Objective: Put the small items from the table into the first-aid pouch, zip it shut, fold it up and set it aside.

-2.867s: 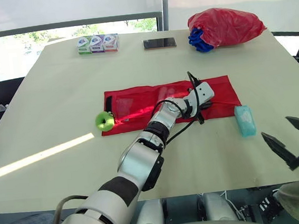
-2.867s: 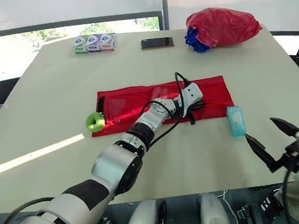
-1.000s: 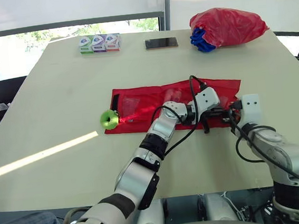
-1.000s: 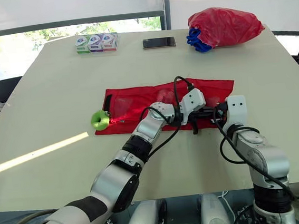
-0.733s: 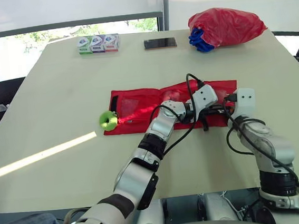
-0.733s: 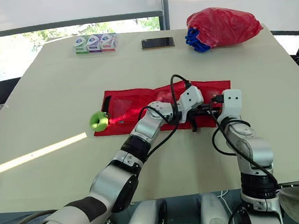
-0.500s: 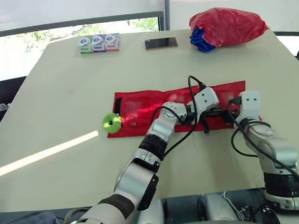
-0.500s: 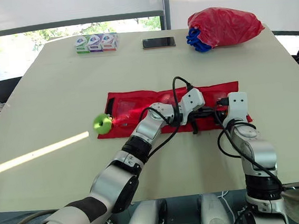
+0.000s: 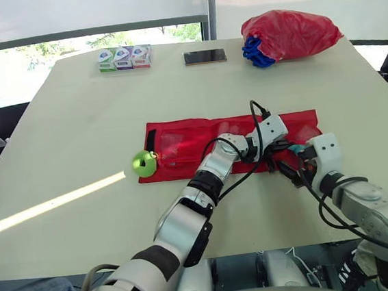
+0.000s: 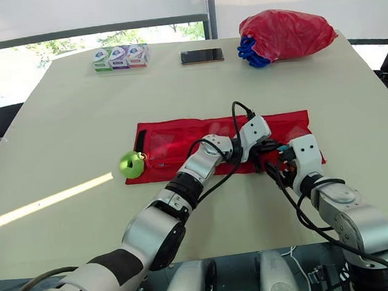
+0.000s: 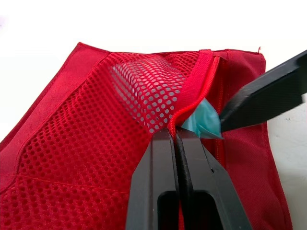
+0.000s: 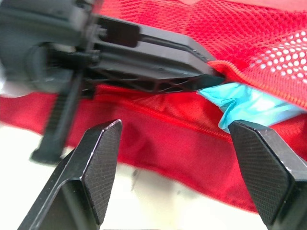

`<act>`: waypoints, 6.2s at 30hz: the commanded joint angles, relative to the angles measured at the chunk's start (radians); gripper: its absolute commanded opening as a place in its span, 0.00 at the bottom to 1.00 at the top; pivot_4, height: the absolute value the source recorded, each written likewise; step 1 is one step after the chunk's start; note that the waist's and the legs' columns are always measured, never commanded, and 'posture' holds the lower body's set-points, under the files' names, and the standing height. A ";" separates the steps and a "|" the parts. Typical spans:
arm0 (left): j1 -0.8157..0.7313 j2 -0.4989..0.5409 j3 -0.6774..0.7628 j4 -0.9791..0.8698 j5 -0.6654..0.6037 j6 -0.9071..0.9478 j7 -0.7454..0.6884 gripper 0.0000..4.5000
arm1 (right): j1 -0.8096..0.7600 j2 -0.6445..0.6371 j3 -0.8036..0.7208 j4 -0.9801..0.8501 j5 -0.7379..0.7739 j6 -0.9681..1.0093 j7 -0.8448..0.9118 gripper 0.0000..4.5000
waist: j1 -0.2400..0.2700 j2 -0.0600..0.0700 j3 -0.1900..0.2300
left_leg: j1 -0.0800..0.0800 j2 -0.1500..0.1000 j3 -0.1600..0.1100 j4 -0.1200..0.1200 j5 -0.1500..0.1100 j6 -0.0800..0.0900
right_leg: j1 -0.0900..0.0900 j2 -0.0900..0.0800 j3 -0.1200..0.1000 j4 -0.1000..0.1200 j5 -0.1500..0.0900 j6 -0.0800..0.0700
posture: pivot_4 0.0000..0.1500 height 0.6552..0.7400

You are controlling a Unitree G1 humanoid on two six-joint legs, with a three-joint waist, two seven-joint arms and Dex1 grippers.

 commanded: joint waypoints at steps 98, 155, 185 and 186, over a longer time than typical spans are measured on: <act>0.083 0.099 0.017 -0.324 -0.180 0.023 -0.294 0.75 | 0.368 -0.120 -0.316 -0.041 0.009 -0.523 0.271 0.00 | 0.000 0.002 -0.001 | 0.001 0.001 0.001 0.000 0.000 0.000 | 0.000 0.000 0.001 0.000 0.000 0.000 | 1.00 1.00; 0.554 0.998 0.380 -1.311 -0.762 0.550 -0.441 1.00 | 0.264 -0.442 -0.512 0.647 -0.007 -0.509 0.340 0.01 | 0.011 0.005 0.001 | 0.004 0.004 0.005 -0.002 0.000 0.000 | 0.001 0.001 0.006 -0.001 0.000 0.000 | 1.00 1.00; 0.401 0.696 0.259 -0.762 -0.646 0.902 -0.126 1.00 | 0.430 -0.379 -0.560 -0.215 0.576 -0.484 0.440 0.99 | 0.020 -0.002 0.002 | 0.004 0.005 0.002 -0.002 0.000 0.000 | 0.002 0.001 0.005 -0.001 0.000 0.000 | 1.00 1.00; 0.389 0.676 0.263 -0.756 -0.645 0.924 -0.103 1.00 | 0.421 -0.381 -0.545 -0.222 0.583 -0.483 0.430 0.99 | 0.021 -0.002 0.002 | 0.004 0.005 0.002 -0.002 0.000 0.000 | 0.002 0.001 0.004 -0.001 0.000 0.000 | 1.00 1.00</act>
